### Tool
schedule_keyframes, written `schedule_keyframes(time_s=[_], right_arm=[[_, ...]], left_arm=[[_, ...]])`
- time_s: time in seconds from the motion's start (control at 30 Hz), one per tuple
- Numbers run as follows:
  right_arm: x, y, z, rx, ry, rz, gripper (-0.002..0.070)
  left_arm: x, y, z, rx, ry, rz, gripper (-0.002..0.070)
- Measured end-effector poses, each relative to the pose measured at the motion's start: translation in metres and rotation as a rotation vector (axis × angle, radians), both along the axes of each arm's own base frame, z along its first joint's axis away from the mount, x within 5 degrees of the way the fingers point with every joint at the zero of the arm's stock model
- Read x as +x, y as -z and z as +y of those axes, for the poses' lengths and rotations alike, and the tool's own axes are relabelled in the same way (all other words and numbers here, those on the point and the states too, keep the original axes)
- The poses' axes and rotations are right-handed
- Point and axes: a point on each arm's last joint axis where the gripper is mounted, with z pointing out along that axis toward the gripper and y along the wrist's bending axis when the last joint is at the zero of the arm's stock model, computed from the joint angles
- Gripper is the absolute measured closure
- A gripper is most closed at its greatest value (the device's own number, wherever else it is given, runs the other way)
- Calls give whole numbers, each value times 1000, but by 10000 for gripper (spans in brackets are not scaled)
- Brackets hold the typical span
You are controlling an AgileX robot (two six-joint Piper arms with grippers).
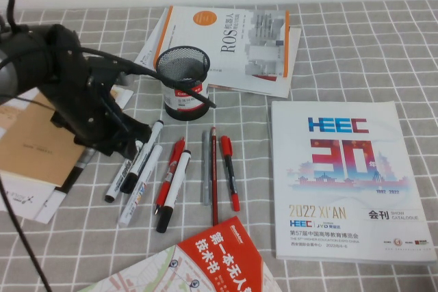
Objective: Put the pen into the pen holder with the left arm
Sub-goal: Pick up the pen on the table
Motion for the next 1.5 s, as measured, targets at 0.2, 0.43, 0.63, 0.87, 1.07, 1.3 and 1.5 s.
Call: schedule_keyframes(time_s=[0.2, 0.43, 0.63, 0.87, 1.07, 1.3, 1.5], right_arm=[[0, 0, 0, 0, 0, 0, 690], [0, 0, 0, 0, 0, 0, 690], [0, 0, 0, 0, 0, 0, 690], [0, 0, 0, 0, 0, 0, 690], [0, 0, 0, 0, 0, 0, 690], [0, 0, 0, 0, 0, 0, 690], [0, 0, 0, 0, 0, 0, 690]], left_arm=[[20, 10, -5, 9, 2, 14, 396], [29, 26, -6, 36, 15, 54, 395], [32, 38, -4, 77, 32, 64, 395], [31, 38, -3, 81, 33, 71, 432], [28, 38, -2, 92, 38, 111, 568], [18, 20, -1, 85, 68, 131, 568], [-7, -48, -2, -73, 71, -152, 568]])
